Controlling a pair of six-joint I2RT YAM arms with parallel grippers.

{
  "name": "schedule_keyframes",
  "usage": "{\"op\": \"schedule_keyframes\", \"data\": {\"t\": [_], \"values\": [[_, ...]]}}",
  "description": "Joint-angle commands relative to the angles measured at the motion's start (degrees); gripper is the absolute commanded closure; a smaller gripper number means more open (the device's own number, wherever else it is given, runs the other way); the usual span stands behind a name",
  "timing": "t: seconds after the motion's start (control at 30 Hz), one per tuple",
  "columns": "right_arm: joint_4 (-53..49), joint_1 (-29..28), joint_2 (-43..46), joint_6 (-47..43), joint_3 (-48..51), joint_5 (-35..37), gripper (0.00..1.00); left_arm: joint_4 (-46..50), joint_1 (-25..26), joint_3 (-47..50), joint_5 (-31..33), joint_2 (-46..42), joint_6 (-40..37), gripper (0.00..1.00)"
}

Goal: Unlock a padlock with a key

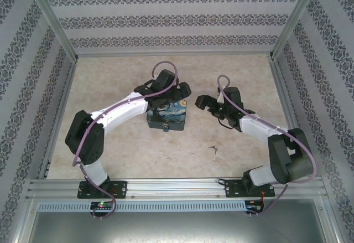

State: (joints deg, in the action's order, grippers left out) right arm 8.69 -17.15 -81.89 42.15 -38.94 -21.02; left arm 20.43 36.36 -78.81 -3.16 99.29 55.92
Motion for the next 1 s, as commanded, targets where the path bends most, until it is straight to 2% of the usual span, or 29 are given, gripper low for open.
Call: {"op": "schedule_keyframes", "data": {"t": [0.0,0.23,0.33,0.5,0.63,0.97], "values": [[-0.71,-2.16,0.75,0.68,0.79,1.33,0.02,3.41,-4.18,4.59,2.33,-4.68,-2.40,0.01],[1.47,-6.28,-2.44,3.13,-0.08,1.23,0.02,2.29,-13.25,16.31,2.60,-13.81,-4.79,0.01],[2.09,-7.40,-3.75,4.41,-1.02,-0.29,0.02,0.84,-15.34,19.94,0.80,-15.60,-5.96,0.01],[5.04,-9.25,-5.76,8.39,-1.87,-2.16,0.02,-3.61,-15.49,24.20,-4.67,-15.86,-6.73,0.01],[6.64,-9.98,-7.06,11.09,-2.96,-3.17,0.03,-9.61,-14.45,27.72,-7.57,-15.49,-3.62,0.00],[10.93,-10.01,-9.91,17.66,-5.31,-5.35,0.06,-18.79,-9.40,30.10,-7.85,-12.41,3.91,0.01]]}}
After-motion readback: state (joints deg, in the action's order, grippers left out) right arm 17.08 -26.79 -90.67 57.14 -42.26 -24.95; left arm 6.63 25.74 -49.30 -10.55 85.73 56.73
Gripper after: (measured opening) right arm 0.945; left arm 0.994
